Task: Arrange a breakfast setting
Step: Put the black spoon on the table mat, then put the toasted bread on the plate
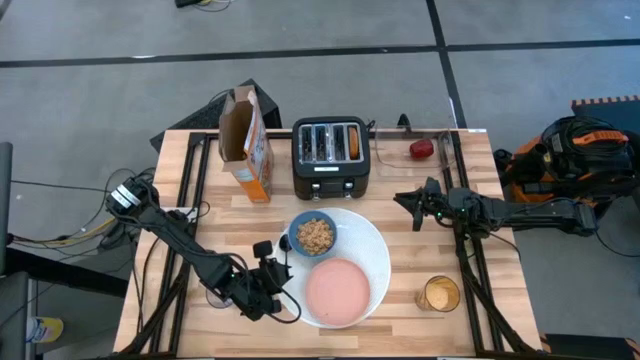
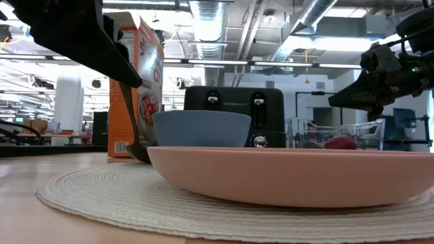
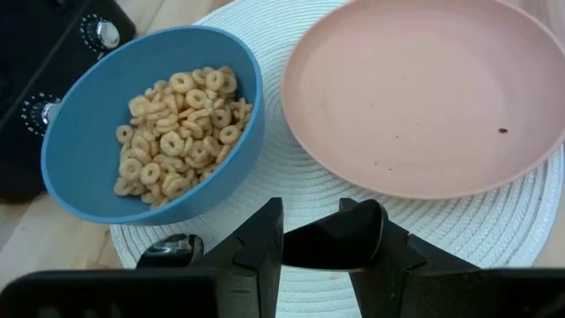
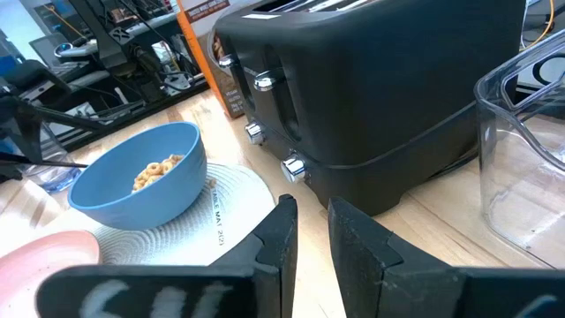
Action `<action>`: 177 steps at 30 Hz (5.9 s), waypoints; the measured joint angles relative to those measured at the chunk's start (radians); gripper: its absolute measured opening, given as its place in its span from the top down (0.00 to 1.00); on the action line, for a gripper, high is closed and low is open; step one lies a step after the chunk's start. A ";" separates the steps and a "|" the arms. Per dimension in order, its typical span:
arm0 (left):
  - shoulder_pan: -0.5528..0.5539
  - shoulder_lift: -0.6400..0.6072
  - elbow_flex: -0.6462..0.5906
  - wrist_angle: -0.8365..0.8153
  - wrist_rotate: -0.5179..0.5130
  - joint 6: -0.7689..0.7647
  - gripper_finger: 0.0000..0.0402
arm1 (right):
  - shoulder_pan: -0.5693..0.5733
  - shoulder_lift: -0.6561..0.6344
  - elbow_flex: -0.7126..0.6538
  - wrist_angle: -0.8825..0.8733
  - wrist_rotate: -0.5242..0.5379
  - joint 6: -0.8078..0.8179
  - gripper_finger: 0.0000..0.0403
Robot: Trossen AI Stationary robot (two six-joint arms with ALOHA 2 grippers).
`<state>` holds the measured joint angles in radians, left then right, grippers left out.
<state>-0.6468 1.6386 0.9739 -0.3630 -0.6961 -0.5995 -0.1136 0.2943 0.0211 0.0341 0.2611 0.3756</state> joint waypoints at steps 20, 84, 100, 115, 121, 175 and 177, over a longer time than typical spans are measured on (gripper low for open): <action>-0.002 0.083 -0.012 0.090 0.017 0.024 0.75 | 0.000 0.000 0.000 0.002 0.000 0.000 0.77; -0.013 0.114 0.187 -0.129 0.161 -0.111 0.48 | 0.000 0.000 0.000 0.003 0.000 0.000 0.77; 0.050 0.113 0.532 -0.300 -0.023 0.174 0.48 | 0.000 0.000 0.000 0.003 0.000 0.000 0.77; 0.221 0.095 0.733 -0.233 0.443 0.563 0.48 | 0.000 0.000 0.000 0.003 0.000 0.000 0.77; 0.332 0.087 0.782 -0.195 0.585 0.610 0.48 | 0.000 0.000 0.000 0.003 0.000 0.000 0.77; 0.335 -0.651 0.240 -0.375 0.229 0.172 0.48 | -0.210 0.000 0.049 0.570 -0.105 0.532 0.77; 0.335 -0.689 0.174 -0.316 0.228 0.143 0.48 | -0.225 0.007 0.102 0.500 -0.107 0.450 0.77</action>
<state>-0.3113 0.9494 1.1480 -0.6795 -0.4684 -0.4562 -0.3390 0.3014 0.1232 0.5346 0.1540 0.8256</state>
